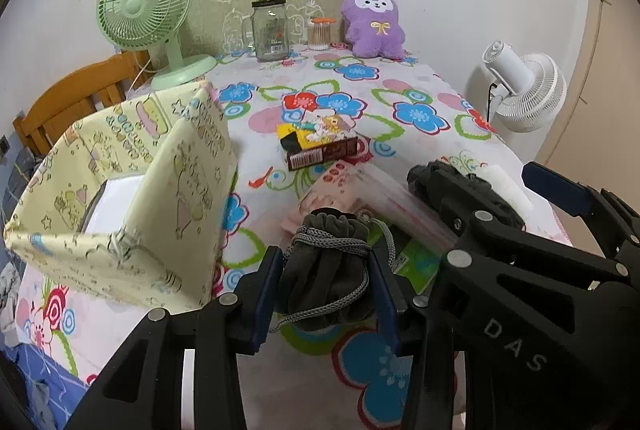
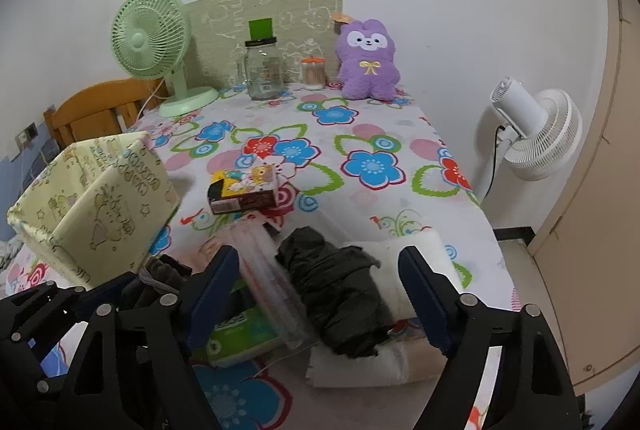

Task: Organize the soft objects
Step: 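Close the right tool on the black wrapped bundle and lift it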

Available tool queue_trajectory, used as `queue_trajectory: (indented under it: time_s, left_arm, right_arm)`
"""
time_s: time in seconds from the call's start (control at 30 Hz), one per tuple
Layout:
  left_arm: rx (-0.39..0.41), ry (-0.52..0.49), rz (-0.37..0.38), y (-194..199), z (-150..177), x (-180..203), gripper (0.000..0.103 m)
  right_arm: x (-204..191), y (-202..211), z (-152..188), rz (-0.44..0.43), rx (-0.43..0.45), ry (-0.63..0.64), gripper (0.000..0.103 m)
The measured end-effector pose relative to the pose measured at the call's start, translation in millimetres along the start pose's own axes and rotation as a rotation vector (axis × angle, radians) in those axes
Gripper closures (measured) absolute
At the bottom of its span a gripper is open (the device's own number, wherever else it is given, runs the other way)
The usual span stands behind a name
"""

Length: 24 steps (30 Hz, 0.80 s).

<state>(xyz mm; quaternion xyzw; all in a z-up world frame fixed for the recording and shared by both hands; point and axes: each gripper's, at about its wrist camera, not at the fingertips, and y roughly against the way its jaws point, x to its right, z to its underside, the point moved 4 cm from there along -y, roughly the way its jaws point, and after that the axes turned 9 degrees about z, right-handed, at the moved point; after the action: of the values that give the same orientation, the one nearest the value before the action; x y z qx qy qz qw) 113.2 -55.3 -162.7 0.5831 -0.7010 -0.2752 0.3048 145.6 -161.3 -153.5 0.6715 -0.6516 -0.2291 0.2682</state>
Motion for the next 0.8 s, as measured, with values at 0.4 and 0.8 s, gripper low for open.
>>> queue_trajectory:
  time_s: [0.4, 0.8]
  left_arm:
    - [-0.039, -0.034, -0.003, -24.4, -7.8, 10.0, 0.059]
    - [-0.030, -0.044, 0.005, -14.5, -14.1, 15.1, 0.059]
  right_arm:
    - [10.2, -40.8, 9.4, -0.074, -0.152, -0.055, 0.045]
    - [12.3, -23.1, -1.6, -0.047, -0.111, -0.052, 0.057]
